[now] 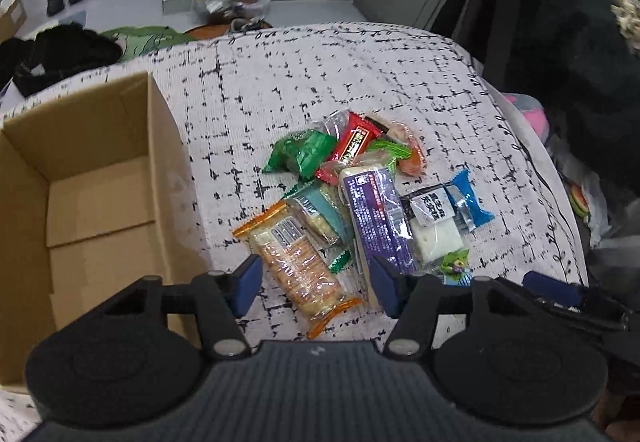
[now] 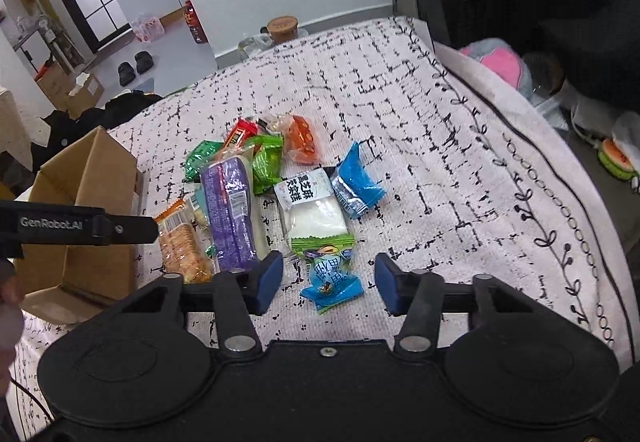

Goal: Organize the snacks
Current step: 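Move the left tool to the orange biscuit pack while the right tool approaches the blue candy, then grasp the orange biscuit pack with the left tool while the right tool grasps the blue candy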

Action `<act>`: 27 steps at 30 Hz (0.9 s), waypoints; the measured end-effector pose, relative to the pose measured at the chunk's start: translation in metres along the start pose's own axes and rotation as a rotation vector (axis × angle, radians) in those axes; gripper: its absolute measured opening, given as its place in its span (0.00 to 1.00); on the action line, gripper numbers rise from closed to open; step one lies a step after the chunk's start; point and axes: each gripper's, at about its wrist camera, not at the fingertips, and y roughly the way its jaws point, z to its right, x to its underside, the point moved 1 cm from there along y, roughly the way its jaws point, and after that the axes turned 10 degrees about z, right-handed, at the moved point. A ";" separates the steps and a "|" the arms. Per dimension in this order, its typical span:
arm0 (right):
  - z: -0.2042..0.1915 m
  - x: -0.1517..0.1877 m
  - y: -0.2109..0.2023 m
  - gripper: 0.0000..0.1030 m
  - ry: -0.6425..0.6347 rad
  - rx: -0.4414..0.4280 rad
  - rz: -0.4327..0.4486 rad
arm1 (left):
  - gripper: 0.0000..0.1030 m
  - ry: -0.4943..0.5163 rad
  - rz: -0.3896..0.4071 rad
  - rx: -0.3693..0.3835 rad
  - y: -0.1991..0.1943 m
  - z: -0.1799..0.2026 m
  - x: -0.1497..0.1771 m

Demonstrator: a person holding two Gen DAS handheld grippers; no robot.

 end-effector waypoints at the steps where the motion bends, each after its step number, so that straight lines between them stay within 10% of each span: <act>1: -0.001 0.000 0.004 0.44 -0.003 -0.002 -0.007 | 0.52 -0.013 -0.002 -0.003 0.003 0.000 0.001; 12: -0.004 0.008 0.039 0.40 -0.023 0.008 -0.030 | 0.35 -0.075 -0.075 -0.053 0.043 -0.004 0.016; 27: -0.003 0.024 0.061 0.36 -0.045 0.057 -0.080 | 0.39 -0.057 -0.069 -0.083 0.060 0.001 0.022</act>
